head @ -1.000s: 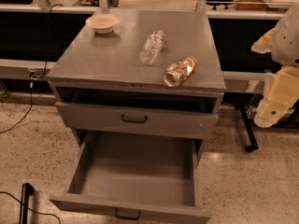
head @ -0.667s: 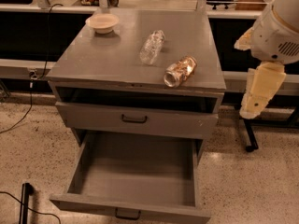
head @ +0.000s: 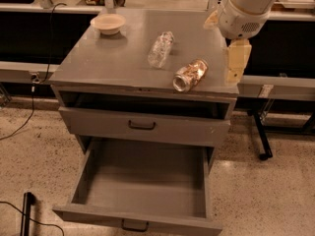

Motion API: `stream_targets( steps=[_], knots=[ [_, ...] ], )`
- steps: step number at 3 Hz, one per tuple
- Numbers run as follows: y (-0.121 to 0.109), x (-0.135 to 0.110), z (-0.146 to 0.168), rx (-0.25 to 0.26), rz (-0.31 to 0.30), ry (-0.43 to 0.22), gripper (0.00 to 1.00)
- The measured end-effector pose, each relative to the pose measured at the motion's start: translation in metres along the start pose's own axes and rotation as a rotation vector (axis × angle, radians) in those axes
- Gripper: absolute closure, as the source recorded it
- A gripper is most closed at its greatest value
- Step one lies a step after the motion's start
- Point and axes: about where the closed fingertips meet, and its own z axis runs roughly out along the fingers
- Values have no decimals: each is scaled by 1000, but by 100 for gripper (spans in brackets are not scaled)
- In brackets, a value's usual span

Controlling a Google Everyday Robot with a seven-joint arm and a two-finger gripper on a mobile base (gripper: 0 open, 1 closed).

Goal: Place orange can into middle drawer

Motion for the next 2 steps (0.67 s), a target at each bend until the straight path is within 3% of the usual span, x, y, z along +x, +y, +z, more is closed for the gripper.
stream_targets(
  steps=[1, 2],
  knots=[
    [-42, -9, 31, -6, -151, -52, 0],
    [-55, -21, 73, -60, -265, -141, 0]
  ],
)
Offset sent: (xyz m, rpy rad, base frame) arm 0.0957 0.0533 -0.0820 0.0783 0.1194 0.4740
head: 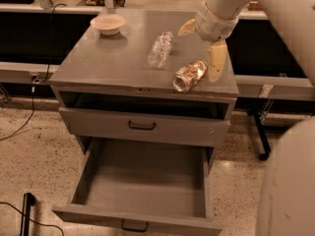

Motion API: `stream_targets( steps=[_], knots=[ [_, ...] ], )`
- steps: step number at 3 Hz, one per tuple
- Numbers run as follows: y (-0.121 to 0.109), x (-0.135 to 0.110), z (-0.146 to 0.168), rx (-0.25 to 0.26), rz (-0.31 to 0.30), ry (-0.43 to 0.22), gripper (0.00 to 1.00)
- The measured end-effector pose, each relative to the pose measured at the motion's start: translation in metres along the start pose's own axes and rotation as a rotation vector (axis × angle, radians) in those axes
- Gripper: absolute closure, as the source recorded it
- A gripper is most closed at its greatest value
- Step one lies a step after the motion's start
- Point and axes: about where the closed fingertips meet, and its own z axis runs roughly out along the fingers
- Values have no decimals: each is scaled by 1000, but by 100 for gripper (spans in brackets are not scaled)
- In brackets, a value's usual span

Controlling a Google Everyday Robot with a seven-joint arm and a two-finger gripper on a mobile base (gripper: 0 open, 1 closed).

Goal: Place orange can into middle drawer

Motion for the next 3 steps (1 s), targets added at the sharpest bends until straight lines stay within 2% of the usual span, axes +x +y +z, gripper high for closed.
stream_targets(
  steps=[1, 2, 3],
  knots=[
    [1, 3, 33, -49, -49, -38, 0],
    [8, 4, 56, -94, -83, -54, 16],
    [14, -1, 71, -116, -117, -73, 41]
  ],
)
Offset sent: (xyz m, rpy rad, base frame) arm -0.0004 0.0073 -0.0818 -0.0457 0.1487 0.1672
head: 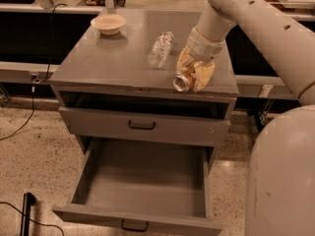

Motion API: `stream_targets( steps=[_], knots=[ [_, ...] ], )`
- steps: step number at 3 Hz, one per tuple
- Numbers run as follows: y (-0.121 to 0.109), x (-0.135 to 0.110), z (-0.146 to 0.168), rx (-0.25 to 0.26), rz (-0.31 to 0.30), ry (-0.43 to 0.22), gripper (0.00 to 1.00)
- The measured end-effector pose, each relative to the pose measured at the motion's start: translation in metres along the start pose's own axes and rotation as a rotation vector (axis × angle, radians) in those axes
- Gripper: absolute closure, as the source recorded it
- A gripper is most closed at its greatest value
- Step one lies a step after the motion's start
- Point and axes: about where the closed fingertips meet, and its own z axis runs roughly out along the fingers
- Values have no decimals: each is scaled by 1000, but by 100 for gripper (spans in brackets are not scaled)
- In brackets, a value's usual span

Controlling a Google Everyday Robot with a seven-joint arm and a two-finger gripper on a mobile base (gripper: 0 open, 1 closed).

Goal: Place orange can into middle drawer

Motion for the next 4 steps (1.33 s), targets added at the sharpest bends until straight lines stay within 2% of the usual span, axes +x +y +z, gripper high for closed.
stream_targets(
  steps=[1, 2, 3, 4],
  knots=[
    [5, -8, 4, 2, -40, -12, 63],
    [11, -31, -19, 77, 1, -56, 86],
    [38, -56, -55, 120, 180, -127, 100],
    [73, -79, -44, 63, 395, -228, 100]
  ],
)
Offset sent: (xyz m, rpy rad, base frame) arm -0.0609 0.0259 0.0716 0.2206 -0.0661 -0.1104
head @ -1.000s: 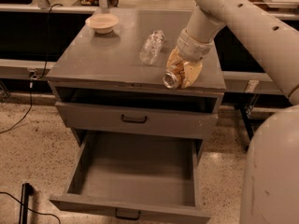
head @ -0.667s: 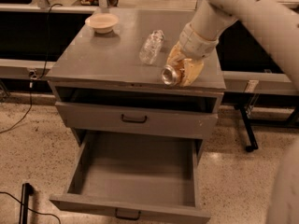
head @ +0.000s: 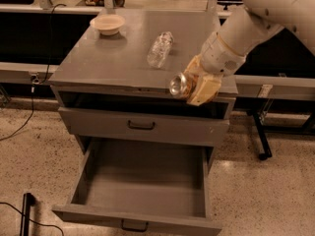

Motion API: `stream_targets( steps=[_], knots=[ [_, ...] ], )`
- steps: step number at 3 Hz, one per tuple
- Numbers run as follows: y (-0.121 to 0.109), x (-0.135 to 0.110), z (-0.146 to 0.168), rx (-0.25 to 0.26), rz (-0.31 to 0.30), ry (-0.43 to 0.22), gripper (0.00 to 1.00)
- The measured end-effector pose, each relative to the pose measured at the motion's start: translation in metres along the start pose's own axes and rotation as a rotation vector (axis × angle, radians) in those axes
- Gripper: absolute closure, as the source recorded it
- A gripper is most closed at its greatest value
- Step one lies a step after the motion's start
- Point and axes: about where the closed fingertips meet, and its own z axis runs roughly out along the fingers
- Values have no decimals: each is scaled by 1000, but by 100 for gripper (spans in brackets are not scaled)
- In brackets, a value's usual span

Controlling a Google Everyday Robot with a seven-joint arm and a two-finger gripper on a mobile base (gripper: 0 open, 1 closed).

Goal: Place orange can into middle drawer

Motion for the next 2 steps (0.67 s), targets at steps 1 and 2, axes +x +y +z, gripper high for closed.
stream_targets(
  steps=[1, 2],
  knots=[
    [9, 0, 10, -29, 105, -11, 100],
    [5, -5, 46, -42, 148, -52, 100]
  ],
)
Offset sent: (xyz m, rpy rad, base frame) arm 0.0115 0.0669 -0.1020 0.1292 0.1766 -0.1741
